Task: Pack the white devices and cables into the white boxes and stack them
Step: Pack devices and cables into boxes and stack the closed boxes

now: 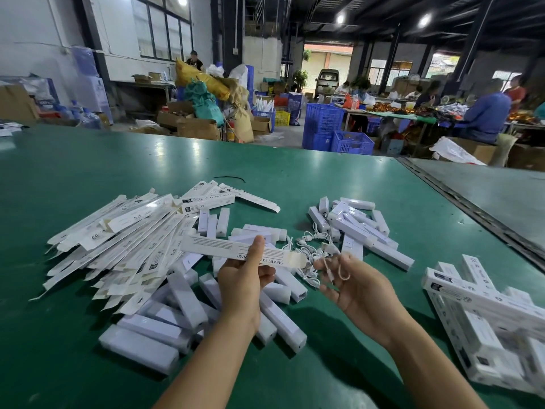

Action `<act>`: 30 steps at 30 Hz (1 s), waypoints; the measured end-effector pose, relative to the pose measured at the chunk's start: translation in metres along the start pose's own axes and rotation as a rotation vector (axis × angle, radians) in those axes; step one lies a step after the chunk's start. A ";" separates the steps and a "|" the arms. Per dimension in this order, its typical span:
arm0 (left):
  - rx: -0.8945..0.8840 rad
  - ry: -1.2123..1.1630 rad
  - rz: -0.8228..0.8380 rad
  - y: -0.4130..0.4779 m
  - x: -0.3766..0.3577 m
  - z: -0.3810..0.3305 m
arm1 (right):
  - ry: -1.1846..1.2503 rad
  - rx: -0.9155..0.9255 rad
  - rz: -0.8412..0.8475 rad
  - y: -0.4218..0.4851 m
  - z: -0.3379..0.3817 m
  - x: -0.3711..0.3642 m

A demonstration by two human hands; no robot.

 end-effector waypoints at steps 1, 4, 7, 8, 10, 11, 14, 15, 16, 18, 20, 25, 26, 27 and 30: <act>0.001 0.000 -0.001 0.000 0.000 0.000 | -0.076 0.024 -0.013 0.000 -0.001 0.000; 0.004 0.003 -0.002 -0.001 0.000 -0.001 | -0.274 0.095 -0.036 -0.002 -0.001 0.000; 0.002 0.003 0.002 -0.002 -0.001 -0.001 | -0.420 0.139 -0.062 -0.003 -0.002 -0.002; 0.002 0.002 0.006 -0.002 -0.001 -0.001 | -0.459 0.151 -0.081 -0.003 -0.002 -0.002; 0.005 0.000 0.012 -0.003 -0.001 -0.001 | -0.545 0.172 -0.110 -0.002 -0.004 -0.002; 0.007 0.000 0.012 -0.003 -0.002 -0.001 | -0.583 0.175 -0.117 -0.002 -0.005 -0.002; 0.007 0.009 0.016 -0.004 -0.002 -0.002 | -0.631 0.177 -0.119 -0.001 -0.007 -0.003; 0.007 0.011 0.019 -0.004 -0.003 -0.002 | -0.628 0.173 -0.119 -0.001 -0.007 -0.003; 0.008 0.009 0.025 -0.004 -0.003 -0.002 | -0.624 0.167 -0.118 -0.002 -0.007 -0.004; 0.015 -0.001 0.046 -0.006 -0.003 -0.003 | -0.654 0.172 -0.116 -0.002 -0.006 -0.004; 0.027 -0.009 0.077 -0.008 -0.005 -0.002 | -0.706 0.188 -0.120 -0.001 -0.006 -0.004; 0.025 0.000 0.122 -0.011 -0.008 0.002 | -0.594 0.226 -0.162 -0.003 -0.004 -0.006; 0.020 -0.002 0.133 -0.011 -0.008 0.002 | -0.585 0.234 -0.167 -0.003 -0.004 -0.006; 0.016 -0.008 0.149 -0.012 -0.009 0.002 | -0.579 0.240 -0.172 -0.003 -0.005 -0.007; 0.017 -0.018 0.205 -0.013 -0.012 0.002 | -0.579 0.246 -0.191 -0.001 -0.008 -0.007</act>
Point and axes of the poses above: each hand's wrist, its own y-axis towards the middle knuckle, its own x-axis out of the back of the hand, z = x × y, the point moved 2 cm from there along y, towards the middle knuckle
